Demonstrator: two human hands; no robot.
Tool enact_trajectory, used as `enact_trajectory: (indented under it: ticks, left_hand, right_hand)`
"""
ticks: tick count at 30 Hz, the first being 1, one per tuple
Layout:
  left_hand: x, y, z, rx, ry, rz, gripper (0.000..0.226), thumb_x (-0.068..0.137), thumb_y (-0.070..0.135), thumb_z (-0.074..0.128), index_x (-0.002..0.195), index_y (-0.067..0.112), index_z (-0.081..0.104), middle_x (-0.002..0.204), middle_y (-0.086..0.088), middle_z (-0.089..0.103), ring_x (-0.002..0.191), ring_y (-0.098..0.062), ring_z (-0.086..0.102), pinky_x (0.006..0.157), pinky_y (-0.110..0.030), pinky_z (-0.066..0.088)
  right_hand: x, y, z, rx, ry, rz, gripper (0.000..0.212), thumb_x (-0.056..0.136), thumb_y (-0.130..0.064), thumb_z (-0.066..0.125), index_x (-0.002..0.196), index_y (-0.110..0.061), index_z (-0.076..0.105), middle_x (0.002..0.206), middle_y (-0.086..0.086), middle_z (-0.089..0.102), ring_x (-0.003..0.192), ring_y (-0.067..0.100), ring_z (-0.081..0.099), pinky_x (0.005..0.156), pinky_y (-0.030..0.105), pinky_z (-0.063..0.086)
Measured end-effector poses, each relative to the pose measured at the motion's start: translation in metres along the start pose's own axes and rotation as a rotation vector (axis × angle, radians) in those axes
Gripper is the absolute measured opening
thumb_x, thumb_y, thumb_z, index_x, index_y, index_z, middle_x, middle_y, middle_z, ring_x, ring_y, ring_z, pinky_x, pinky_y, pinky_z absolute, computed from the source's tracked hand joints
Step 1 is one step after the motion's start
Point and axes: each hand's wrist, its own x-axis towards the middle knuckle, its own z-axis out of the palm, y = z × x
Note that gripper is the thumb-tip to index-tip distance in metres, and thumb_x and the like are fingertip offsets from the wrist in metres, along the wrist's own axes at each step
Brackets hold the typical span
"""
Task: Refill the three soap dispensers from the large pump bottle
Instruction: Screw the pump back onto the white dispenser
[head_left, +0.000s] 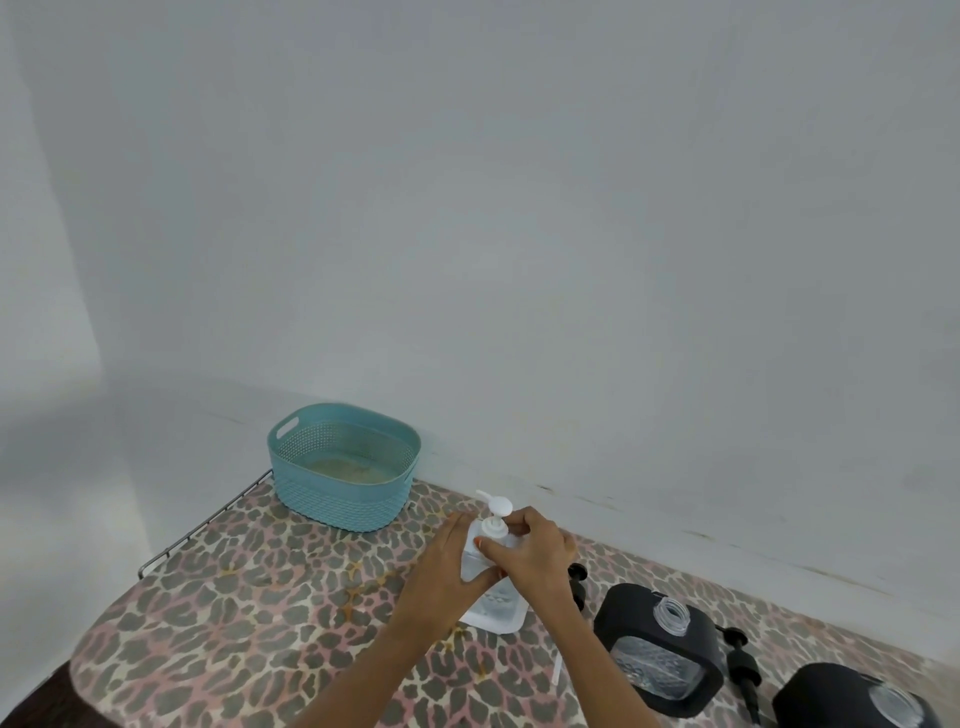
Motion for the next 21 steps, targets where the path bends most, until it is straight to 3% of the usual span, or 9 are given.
enact_trajectory:
  ticks: [5, 11, 17, 21]
  left_hand:
    - [0.000, -0.002, 0.000, 0.001, -0.003, -0.005, 0.081, 0.068, 0.063, 0.054, 0.135, 0.022, 0.034, 0.141, 0.002, 0.040, 0.132, -0.015, 0.037, 0.106, -0.042, 0.037]
    - [-0.001, 0.001, -0.002, -0.001, -0.005, 0.007, 0.078, 0.071, 0.056, 0.057, 0.136, 0.019, 0.032, 0.141, 0.001, 0.040, 0.132, -0.015, 0.037, 0.106, -0.040, 0.037]
    - [0.000, 0.000, -0.002, 0.027, 0.013, 0.009, 0.087, 0.062, 0.075, 0.046, 0.133, 0.025, 0.035, 0.137, 0.004, 0.044, 0.127, -0.012, 0.041, 0.102, -0.040, 0.041]
    - [0.000, 0.001, -0.004, 0.038, 0.000, 0.022, 0.083, 0.068, 0.068, 0.054, 0.135, 0.025, 0.033, 0.139, 0.004, 0.041, 0.129, -0.013, 0.038, 0.104, -0.041, 0.039]
  right_hand:
    - [-0.006, -0.009, 0.005, -0.035, 0.125, 0.023, 0.027, 0.069, -0.044, 0.071, 0.080, -0.028, 0.053, 0.076, -0.018, 0.057, 0.078, 0.004, 0.050, 0.107, 0.036, 0.022]
    - [-0.013, -0.010, 0.010, -0.037, 0.209, 0.045, 0.027, 0.071, -0.044, 0.068, 0.084, -0.022, 0.060, 0.082, -0.012, 0.065, 0.089, 0.010, 0.060, 0.104, 0.035, 0.021]
    - [-0.008, -0.006, -0.001, -0.039, 0.023, 0.041, 0.031, 0.073, -0.045, 0.069, 0.095, -0.027, 0.055, 0.090, -0.016, 0.057, 0.094, 0.008, 0.055, 0.097, 0.032, 0.027]
    - [0.001, 0.001, -0.021, 0.161, -0.157, 0.062, 0.033, 0.073, -0.028, 0.076, 0.099, -0.016, 0.061, 0.087, -0.010, 0.059, 0.086, 0.007, 0.055, 0.068, 0.005, 0.037]
